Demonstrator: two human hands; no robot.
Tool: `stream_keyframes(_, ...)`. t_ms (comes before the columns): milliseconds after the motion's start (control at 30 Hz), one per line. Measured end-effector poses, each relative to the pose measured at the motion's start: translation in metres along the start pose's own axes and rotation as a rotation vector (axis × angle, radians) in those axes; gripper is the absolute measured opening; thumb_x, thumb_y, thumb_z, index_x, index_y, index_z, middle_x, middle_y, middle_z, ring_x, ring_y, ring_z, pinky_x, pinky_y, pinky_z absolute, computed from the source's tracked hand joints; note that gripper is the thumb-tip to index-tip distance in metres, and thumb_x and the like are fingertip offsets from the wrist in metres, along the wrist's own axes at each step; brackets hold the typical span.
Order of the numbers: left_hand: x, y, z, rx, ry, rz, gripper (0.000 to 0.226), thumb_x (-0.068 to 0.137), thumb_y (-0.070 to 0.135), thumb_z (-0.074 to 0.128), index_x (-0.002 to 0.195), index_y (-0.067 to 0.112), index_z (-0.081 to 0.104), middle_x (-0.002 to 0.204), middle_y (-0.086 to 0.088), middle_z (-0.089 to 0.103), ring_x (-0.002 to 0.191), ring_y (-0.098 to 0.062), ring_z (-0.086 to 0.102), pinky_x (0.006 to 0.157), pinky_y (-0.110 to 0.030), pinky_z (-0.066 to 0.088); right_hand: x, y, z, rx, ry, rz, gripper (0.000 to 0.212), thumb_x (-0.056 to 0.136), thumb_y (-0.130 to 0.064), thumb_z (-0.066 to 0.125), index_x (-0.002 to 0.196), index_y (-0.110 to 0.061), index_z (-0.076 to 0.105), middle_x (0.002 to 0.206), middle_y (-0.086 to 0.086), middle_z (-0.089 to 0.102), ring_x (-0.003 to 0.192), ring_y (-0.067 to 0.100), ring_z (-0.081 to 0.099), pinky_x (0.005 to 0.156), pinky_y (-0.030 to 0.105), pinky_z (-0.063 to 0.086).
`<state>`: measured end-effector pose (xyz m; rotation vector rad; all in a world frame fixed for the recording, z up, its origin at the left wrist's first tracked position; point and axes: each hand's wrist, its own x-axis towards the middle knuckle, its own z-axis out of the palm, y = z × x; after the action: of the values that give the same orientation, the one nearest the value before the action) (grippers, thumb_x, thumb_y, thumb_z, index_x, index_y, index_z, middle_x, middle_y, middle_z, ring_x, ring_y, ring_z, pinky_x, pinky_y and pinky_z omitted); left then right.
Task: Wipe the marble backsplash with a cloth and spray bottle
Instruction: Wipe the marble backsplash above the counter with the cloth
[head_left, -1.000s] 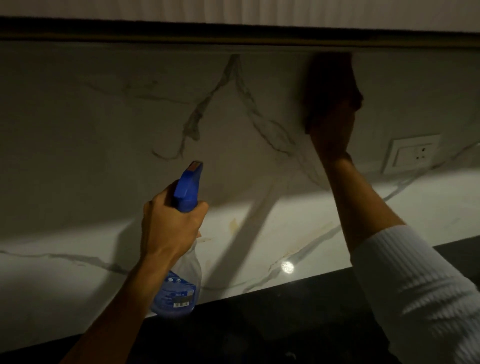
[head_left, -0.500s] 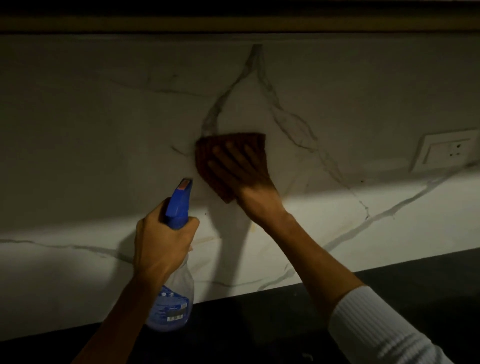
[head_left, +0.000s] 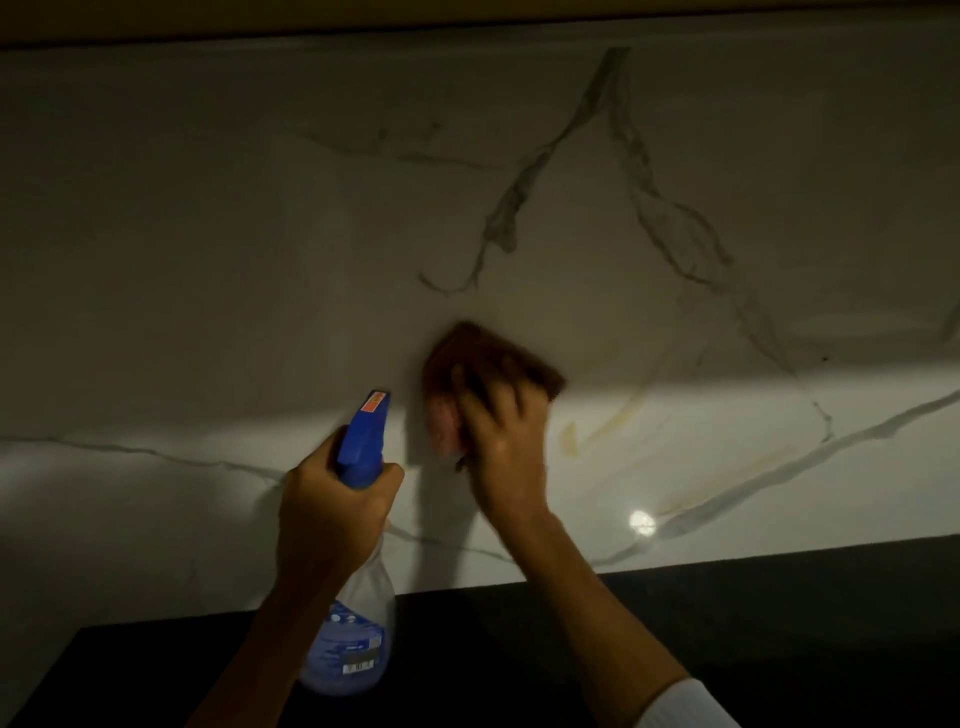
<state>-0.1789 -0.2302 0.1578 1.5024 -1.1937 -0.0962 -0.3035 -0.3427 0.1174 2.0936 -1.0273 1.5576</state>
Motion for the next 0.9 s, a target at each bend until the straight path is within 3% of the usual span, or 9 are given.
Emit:
stream_keyframes(100,0.0,-0.006,-0.004,-0.018,-0.019,0.0,0.026,0.073,0.004,0.072,0.066,0.019,0.052,0.052,-0.007,0.054,0.038,-0.017,0.051,0.041,-0.021,0.046,-0.037,-0.008,0.015,-0.123,-0.382,-0.32,0.087,0.046,-0.029,0.093,0.126,-0.016,0.062,0.133,0.006,0.055,0.127,0.028,0.035,0.107,0.046,0.036)
stream_keyframes(200,-0.001,-0.01,-0.007,-0.018,-0.043,-0.011,0.019,0.075,-0.001,0.07,0.075,0.013,0.057,0.058,-0.011,0.059,0.044,-0.024,0.057,0.043,-0.022,0.051,-0.04,0.011,0.012,-0.173,-0.433,-0.39,0.088,0.049,-0.031,0.093,0.129,-0.018,0.06,0.135,0.007,0.054,0.127,0.027,0.036,0.107,0.047,0.036)
stream_keyframes(333,-0.002,-0.014,-0.014,0.027,-0.026,-0.027,0.034,0.074,-0.001,0.07,0.066,0.025,0.05,0.049,-0.002,0.054,0.045,-0.015,0.06,0.041,-0.014,0.047,0.001,0.035,-0.013,-0.099,-0.049,-0.156,0.083,0.056,-0.019,0.09,0.132,-0.016,0.056,0.135,0.012,0.048,0.126,0.035,0.04,0.108,0.05,0.029)
stream_keyframes(433,-0.003,-0.017,-0.02,0.013,-0.01,-0.077,0.027,0.072,0.009,0.072,0.066,0.025,0.051,0.049,-0.005,0.056,0.043,-0.019,0.058,0.04,-0.02,0.048,0.048,0.035,-0.027,0.008,0.257,0.084,0.059,0.069,-0.002,0.075,0.126,-0.011,0.062,0.127,0.019,0.056,0.119,0.038,0.046,0.102,0.046,0.037)
stream_keyframes(500,-0.004,-0.017,-0.024,-0.022,-0.01,-0.12,0.018,0.072,0.014,0.069,0.07,0.025,0.055,0.053,-0.006,0.059,0.039,-0.016,0.057,0.042,-0.023,0.051,0.065,0.029,-0.024,0.054,0.363,0.217,0.062,0.067,0.002,0.067,0.127,-0.013,0.061,0.13,0.013,0.049,0.12,0.033,0.039,0.101,0.041,0.036)
stream_keyframes(567,-0.004,-0.018,-0.029,-0.063,0.0,-0.169,0.024,0.076,0.006,0.069,0.074,0.026,0.057,0.055,-0.007,0.06,0.037,-0.012,0.056,0.041,-0.021,0.051,0.067,0.018,-0.013,0.075,0.38,0.278,0.065,0.069,-0.002,0.067,0.131,-0.02,0.055,0.134,0.007,0.041,0.123,0.033,0.033,0.098,0.051,0.039)
stream_keyframes(633,-0.004,-0.019,-0.034,-0.093,0.02,-0.2,0.025,0.077,0.003,0.068,0.077,0.025,0.057,0.055,-0.006,0.06,0.036,-0.009,0.055,0.04,-0.016,0.048,0.046,0.009,0.001,0.008,0.337,0.197,0.055,0.077,-0.017,0.067,0.13,-0.019,0.054,0.134,0.009,0.043,0.123,0.036,0.033,0.097,0.056,0.04)
stream_keyframes(700,-0.004,-0.02,-0.038,-0.107,0.034,-0.208,0.024,0.077,0.003,0.068,0.079,0.025,0.058,0.057,-0.004,0.06,0.038,-0.008,0.056,0.04,-0.013,0.046,0.008,0.006,0.01,-0.052,0.226,0.079,0.058,0.076,-0.027,0.071,0.13,-0.018,0.052,0.133,0.01,0.043,0.124,0.036,0.033,0.102,0.05,0.032)
stream_keyframes(900,-0.006,-0.025,-0.054,-0.028,0.006,-0.194,0.022,0.076,0.008,0.07,0.068,0.021,0.055,0.051,0.003,0.056,0.041,-0.002,0.056,0.041,-0.009,0.042,-0.082,0.024,0.023,-0.167,-0.392,-0.397,0.109,0.038,-0.027,0.098,0.133,-0.023,0.045,0.136,0.006,0.039,0.124,0.033,0.037,0.104,0.05,0.023)
